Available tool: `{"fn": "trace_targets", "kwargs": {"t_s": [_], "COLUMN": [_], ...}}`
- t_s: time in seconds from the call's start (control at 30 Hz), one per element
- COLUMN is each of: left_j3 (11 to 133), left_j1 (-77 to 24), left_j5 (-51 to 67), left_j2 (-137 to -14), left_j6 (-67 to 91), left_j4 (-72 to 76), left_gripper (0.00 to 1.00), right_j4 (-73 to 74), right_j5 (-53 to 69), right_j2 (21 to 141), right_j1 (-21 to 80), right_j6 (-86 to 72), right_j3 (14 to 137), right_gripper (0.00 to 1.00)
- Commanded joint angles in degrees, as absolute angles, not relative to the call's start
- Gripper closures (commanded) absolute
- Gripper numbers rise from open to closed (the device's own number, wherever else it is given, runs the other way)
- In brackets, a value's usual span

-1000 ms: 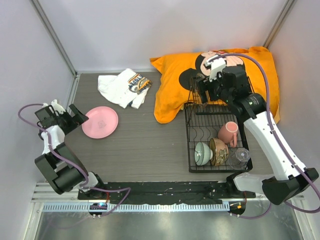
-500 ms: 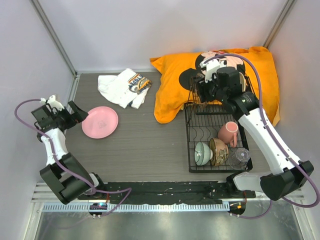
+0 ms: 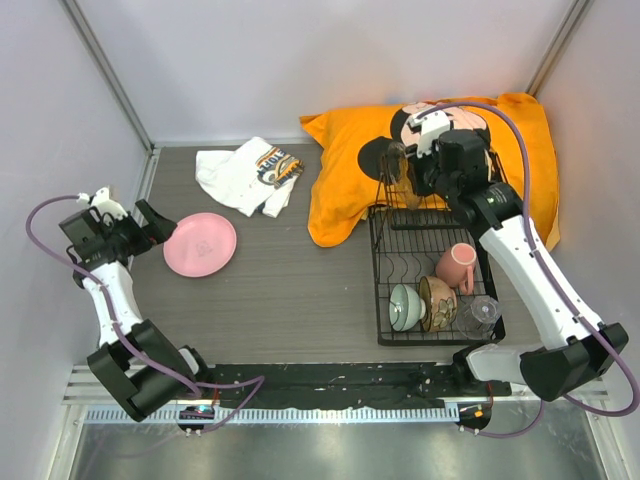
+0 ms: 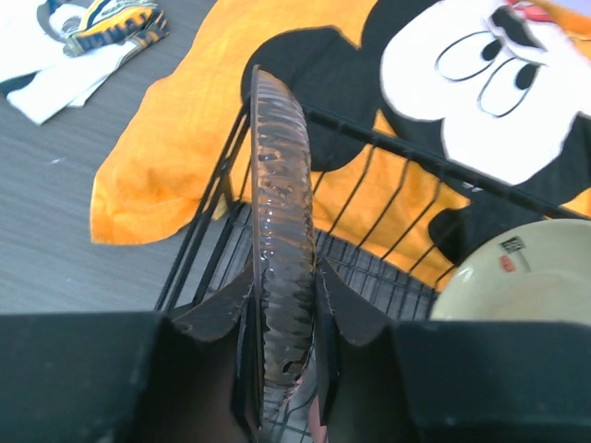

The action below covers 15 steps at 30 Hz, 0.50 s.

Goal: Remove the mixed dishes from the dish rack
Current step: Pick up the plate from the dish rack.

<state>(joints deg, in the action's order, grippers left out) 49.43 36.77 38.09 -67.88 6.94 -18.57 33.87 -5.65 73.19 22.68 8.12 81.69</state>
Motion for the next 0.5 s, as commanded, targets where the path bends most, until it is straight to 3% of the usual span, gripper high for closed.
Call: {"fn": "trace_targets", "kwargs": {"t_s": [0.0, 0.47], "left_j3": [51.2, 52.0], "left_j1": [37.1, 37.1], "left_j5": [39.8, 40.3], "left_j2": [-65.5, -64.3], "left_j6": [6.8, 7.8], "left_j4": [-18.2, -17.6], "left_gripper": [0.00, 0.00], "right_j4": [33.7, 36.4], "right_j5": [-5.8, -10.8], "right_j2": [73.2, 74.4], "right_j1": [23.2, 23.2], "right_j6": [8.9, 10.0], "right_j3": [85.7, 93.4], "right_gripper": [0.76, 0.81]}}
